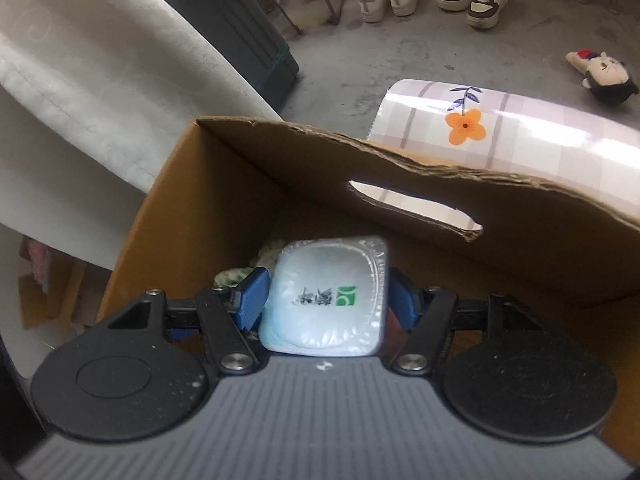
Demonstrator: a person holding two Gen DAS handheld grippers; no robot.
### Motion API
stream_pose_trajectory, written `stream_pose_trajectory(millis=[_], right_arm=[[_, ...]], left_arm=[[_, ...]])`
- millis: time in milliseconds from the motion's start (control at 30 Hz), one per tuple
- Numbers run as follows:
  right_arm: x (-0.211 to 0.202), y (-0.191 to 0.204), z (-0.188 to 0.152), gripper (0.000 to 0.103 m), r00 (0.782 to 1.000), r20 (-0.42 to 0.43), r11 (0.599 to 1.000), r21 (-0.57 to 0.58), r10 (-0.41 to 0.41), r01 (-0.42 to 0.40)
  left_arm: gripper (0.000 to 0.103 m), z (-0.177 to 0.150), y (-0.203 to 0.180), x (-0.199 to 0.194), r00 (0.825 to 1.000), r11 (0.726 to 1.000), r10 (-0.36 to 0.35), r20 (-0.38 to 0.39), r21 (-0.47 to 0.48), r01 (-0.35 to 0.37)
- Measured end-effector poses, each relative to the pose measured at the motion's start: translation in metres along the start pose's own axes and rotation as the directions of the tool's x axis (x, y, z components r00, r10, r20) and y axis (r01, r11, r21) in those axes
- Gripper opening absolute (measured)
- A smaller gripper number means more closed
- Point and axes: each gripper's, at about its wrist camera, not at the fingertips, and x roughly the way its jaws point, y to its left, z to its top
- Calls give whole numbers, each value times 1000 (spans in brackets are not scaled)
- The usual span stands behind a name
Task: Organize soft objects
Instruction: 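Open the left tool over the box while the right tool releases the yogurt cup, then move both tools back to the bed toward the orange-striped towel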
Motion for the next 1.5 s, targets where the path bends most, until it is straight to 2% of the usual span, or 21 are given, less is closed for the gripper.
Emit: stream_pose_trajectory(millis=[133, 300, 400, 600, 767, 867, 967, 1067, 1167, 1267, 1367, 1433, 1500], right_arm=[[-6, 1, 5, 73, 1000, 19, 1000, 6, 24, -24], [-26, -2, 5, 75, 996, 34, 996, 28, 79, -80], [-47, -5, 5, 75, 987, 63, 988, 47, 146, -149], [-110, -5, -4, 77, 966, 119, 970, 50, 231, -238], [-192, -19, -29, 79, 930, 184, 945, 13, 319, -327], [-249, -47, -61, 82, 908, 220, 931, -7, 356, -364], [-308, -89, -102, 83, 900, 243, 930, -30, 362, -366], [-364, -139, -149, 86, 897, 286, 940, -42, 336, -339], [-408, -194, -203, 88, 905, 335, 962, -23, 263, -271], [-432, -243, -254, 89, 911, 368, 977, 31, 186, -212], [-440, -285, -301, 89, 904, 387, 969, 81, 184, -232], [-439, -304, -323, 89, 895, 397, 959, 109, 201, -263], [-434, -318, -338, 89, 889, 413, 951, 138, 200, -278]], left_arm=[[63, 2, 4, -4, 1000, 1000, 4, 4, -18, -4], [72, 1, 7, -13, 1000, 1000, 0, 14, -28, 0], [75, -3, 7, -24, 999, 999, -18, 27, -38, 19], [78, -15, 7, -61, 998, 998, -28, 61, -49, 31], [81, -27, 17, -106, 992, 990, -63, 106, -122, 76], [82, -51, 19, -144, 985, 985, -98, 145, -126, 116], [86, -78, 10, -183, 974, 982, -136, 180, -105, 156], [87, -105, -9, -219, 962, 980, -179, 206, -51, 193], [90, -132, -35, -248, 942, 968, -248, 227, 21, 250], [92, -161, -69, -265, 912, 947, -320, 255, 99, 305], [93, -183, -109, -273, 888, 920, -380, 259, 208, 332], [94, -191, -141, -274, 881, 895, -406, 244, 300, 329], [94, -191, -172, -273, 886, 876, -408, 222, 369, 310]])
